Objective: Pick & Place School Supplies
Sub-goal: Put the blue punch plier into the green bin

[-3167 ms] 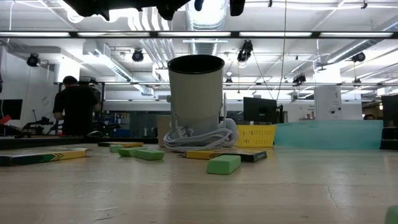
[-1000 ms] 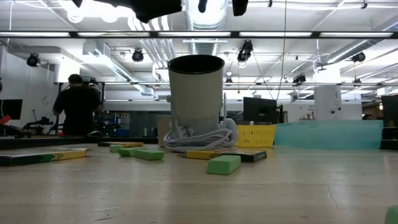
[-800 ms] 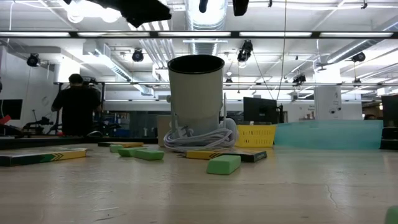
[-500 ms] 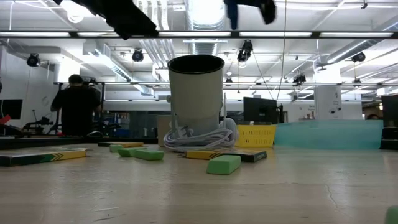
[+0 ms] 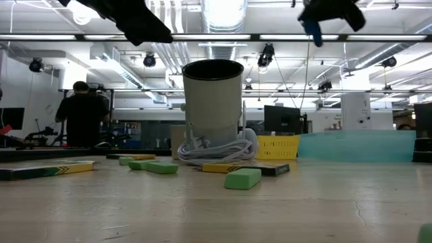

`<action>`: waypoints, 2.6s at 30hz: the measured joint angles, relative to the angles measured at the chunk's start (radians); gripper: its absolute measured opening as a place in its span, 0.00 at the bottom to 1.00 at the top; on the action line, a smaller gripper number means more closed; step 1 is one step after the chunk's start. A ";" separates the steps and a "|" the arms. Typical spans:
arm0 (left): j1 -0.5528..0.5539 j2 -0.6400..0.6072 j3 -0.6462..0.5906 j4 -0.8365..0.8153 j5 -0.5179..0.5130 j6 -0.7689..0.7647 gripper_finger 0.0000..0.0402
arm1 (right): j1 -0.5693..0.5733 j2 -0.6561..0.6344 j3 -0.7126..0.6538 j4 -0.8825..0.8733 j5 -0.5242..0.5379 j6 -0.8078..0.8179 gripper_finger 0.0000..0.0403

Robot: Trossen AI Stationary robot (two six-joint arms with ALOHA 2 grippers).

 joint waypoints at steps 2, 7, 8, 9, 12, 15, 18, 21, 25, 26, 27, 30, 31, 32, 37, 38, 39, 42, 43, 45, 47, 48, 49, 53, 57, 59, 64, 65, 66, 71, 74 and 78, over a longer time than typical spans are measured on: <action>0.000 0.000 0.000 0.000 0.000 0.000 0.40 | -0.020 -0.026 0.000 -0.073 0.001 0.039 0.13; 0.000 0.002 0.000 0.004 0.000 0.000 0.40 | -0.089 -0.049 -0.001 -0.232 -0.003 0.124 0.13; 0.000 0.002 0.000 0.005 0.000 0.000 0.40 | -0.108 -0.050 -0.001 -0.249 -0.004 0.153 0.13; 0.000 0.002 0.000 0.006 0.000 0.000 0.40 | -0.129 -0.052 -0.001 -0.266 -0.006 0.172 0.13; 0.000 0.002 0.000 0.008 0.000 0.000 0.40 | -0.197 -0.047 0.000 -0.295 -0.055 0.164 0.13; 0.000 0.002 0.000 0.007 0.000 -0.001 0.40 | -0.280 -0.039 -0.001 -0.309 -0.133 0.150 0.13; 0.000 0.002 0.000 0.007 0.000 -0.017 0.40 | -0.362 -0.031 -0.001 -0.312 -0.162 0.148 0.13; 0.000 0.002 0.000 0.007 0.001 -0.032 0.40 | -0.458 -0.022 -0.001 -0.322 -0.196 0.146 0.13; 0.000 0.002 0.000 0.006 0.001 -0.055 0.40 | -0.615 -0.005 -0.001 -0.346 -0.311 0.121 0.13; 0.000 0.002 0.000 0.006 0.001 -0.060 0.40 | -0.655 0.004 -0.001 -0.348 -0.352 0.112 0.13; 0.000 0.002 0.000 0.006 0.001 -0.065 0.40 | -0.697 0.014 -0.001 -0.349 -0.388 0.102 0.13; 0.000 0.002 0.000 0.006 0.001 -0.075 0.40 | -0.808 0.056 -0.001 -0.349 -0.479 0.042 0.13; 0.000 0.002 0.000 0.006 0.001 -0.075 0.40 | -0.838 0.074 -0.001 -0.349 -0.502 0.024 0.13; 0.000 0.002 0.000 0.006 0.001 -0.075 0.40 | -0.867 0.095 -0.001 -0.348 -0.524 0.009 0.13; 0.000 0.002 0.000 0.006 0.001 -0.095 0.40 | -0.960 0.214 -0.001 -0.347 -0.590 -0.030 0.13; 0.000 0.002 0.000 0.006 0.001 -0.102 0.40 | -0.971 0.240 -0.001 -0.344 -0.604 -0.038 0.13; 0.000 0.002 0.000 0.006 0.000 -0.107 0.40 | -0.980 0.267 -0.001 -0.340 -0.612 -0.044 0.13; 0.000 0.002 0.000 0.005 0.000 -0.109 0.40 | -0.999 0.349 -0.001 -0.337 -0.636 -0.049 0.13; 0.000 0.002 0.000 0.005 0.000 -0.109 0.40 | -1.003 0.377 -0.001 -0.336 -0.640 -0.051 0.13; 0.000 0.002 0.000 0.005 0.000 -0.114 0.40 | -1.004 0.433 -0.001 -0.336 -0.644 -0.051 0.13; 0.000 0.002 0.000 0.005 0.000 -0.125 0.40 | -1.004 0.487 -0.001 -0.335 -0.658 -0.052 0.13; 0.000 0.002 0.000 0.005 0.000 -0.126 0.40 | -1.004 0.514 -0.001 -0.334 -0.667 -0.058 0.13; 0.000 0.002 0.000 0.005 0.000 -0.127 0.40 | -1.004 0.537 -0.001 -0.333 -0.675 -0.067 0.13; 0.000 0.002 0.000 0.005 0.000 -0.127 0.40 | -1.008 0.625 -0.001 -0.329 -0.716 -0.093 0.13; 0.000 0.002 -0.001 0.005 0.000 -0.128 0.40 | -1.014 0.689 -0.001 -0.327 -0.718 -0.101 0.13; 0.000 0.002 -0.001 0.001 0.000 -0.128 0.40 | -1.014 0.710 -0.001 -0.328 -0.719 -0.104 0.13; 0.000 0.002 -0.002 0.000 0.000 -0.132 0.40 | -1.014 0.731 -0.001 -0.326 -0.718 -0.107 0.13; 0.000 0.002 -0.004 0.001 0.000 -0.132 0.40 | -1.014 0.733 -0.001 -0.326 -0.718 -0.113 0.13; 0.000 0.002 -0.007 0.000 0.000 -0.132 0.40 | -1.014 0.733 -0.001 -0.326 -0.718 -0.120 0.13; 0.000 0.002 -0.035 0.002 0.000 -0.132 0.40 | -1.014 0.733 -0.001 -0.326 -0.718 -0.123 0.13; 0.000 0.002 -0.046 0.002 0.000 -0.153 0.40 | -1.014 0.733 -0.001 -0.326 -0.718 -0.122 0.13; 0.000 0.002 -0.047 0.006 0.000 -0.161 0.40 | -1.014 0.733 -0.001 -0.326 -0.717 -0.123 0.13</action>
